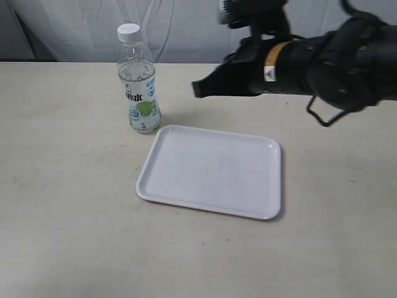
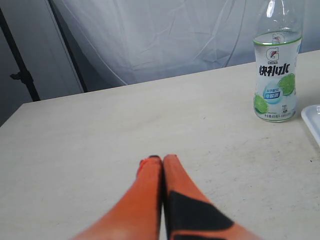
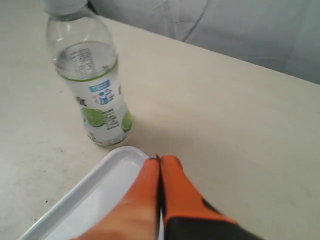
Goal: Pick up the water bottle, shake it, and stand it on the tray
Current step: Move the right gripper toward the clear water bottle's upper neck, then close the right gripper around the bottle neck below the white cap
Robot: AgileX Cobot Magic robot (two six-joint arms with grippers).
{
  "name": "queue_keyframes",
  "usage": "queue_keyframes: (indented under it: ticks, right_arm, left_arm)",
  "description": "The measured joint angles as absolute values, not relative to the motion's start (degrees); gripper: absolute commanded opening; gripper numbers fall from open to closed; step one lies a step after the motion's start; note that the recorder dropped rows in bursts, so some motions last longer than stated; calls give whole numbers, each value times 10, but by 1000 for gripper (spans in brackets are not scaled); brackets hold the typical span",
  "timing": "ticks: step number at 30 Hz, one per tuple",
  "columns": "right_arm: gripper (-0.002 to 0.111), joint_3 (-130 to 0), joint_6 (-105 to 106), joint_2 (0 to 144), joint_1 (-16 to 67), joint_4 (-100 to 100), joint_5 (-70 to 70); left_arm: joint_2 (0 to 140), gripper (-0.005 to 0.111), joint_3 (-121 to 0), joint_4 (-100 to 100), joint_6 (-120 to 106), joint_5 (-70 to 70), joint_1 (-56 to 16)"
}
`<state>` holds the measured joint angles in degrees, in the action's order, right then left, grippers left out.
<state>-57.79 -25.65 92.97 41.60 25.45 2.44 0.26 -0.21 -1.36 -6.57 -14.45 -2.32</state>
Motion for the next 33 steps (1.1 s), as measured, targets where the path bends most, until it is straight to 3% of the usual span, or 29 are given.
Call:
queue_keyframes:
  ticks: [8,17,25,33]
  right_arm:
    - [-1,-683,-216,1036,442,264,62]
    - [-1,-873,-141,1145,430,178,437]
    - [-1,-890,307,1150,420,-270,444]
    - [-1,-891,353,1150,409,-346,406]
  left_arm:
    - [3,0,-2,-14,-66,-145,-23]
    - [3,0,-2,-14,-66,-145,-23]
    - [3,0,-2,-14,-66,-145,-23]
    - [3,0,-2,-14,-66,-145,-23]
